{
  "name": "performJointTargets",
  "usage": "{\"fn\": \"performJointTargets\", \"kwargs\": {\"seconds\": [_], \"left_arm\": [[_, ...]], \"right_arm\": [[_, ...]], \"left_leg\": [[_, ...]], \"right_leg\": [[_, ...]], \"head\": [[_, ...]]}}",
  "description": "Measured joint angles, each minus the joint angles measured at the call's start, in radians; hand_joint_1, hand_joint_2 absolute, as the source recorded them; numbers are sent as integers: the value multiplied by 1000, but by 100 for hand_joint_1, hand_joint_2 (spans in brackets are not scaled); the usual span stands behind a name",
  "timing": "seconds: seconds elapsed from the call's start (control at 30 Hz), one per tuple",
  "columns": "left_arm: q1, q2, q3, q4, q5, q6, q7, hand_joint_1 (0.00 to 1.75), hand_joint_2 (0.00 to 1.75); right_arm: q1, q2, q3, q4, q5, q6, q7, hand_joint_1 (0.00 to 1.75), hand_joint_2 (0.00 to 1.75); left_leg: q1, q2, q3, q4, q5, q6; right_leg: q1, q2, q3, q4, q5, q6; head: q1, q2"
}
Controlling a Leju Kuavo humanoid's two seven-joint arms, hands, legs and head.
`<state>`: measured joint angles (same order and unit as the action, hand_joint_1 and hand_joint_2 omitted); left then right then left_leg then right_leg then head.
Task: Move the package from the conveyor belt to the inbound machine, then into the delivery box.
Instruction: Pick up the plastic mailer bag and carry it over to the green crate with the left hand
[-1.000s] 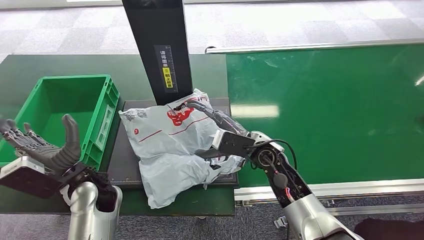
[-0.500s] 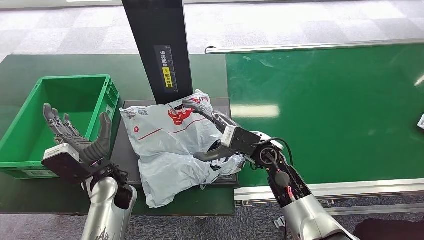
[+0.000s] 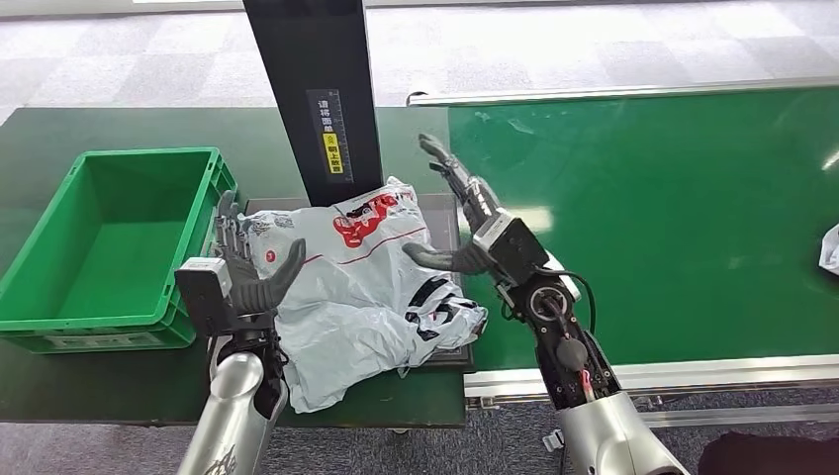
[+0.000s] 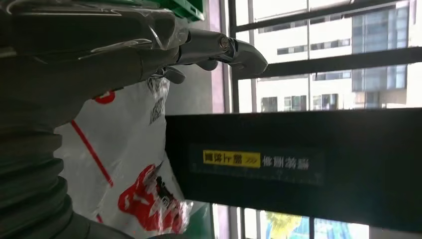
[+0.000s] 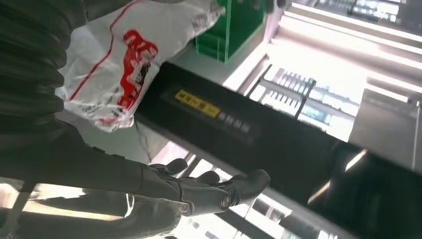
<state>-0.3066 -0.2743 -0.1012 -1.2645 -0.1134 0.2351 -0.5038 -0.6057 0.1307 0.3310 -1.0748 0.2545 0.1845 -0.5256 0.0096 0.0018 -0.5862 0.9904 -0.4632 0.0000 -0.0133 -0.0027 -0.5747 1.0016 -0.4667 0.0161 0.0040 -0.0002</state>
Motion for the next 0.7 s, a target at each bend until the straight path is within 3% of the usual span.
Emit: {"fn": "performJointTargets", "kwargs": {"seconds": [0.17,0.7], "left_arm": [[-28,9,-37,62,-85,-56,27,0,175],[-44,12,-56,123,-97,-87,39,0,175]], "right_arm": [[10,14,-94,-7,-121,-9,74,0,175],[19,28,-157,-7,-141,-8,87,0,175]], "left_leg": [[0,0,0,0,0,0],[0,0,0,0,0,0]], "right_leg": [[0,0,0,0,0,0],[0,0,0,0,0,0]], "head": [[0,0],[0,0]]}}
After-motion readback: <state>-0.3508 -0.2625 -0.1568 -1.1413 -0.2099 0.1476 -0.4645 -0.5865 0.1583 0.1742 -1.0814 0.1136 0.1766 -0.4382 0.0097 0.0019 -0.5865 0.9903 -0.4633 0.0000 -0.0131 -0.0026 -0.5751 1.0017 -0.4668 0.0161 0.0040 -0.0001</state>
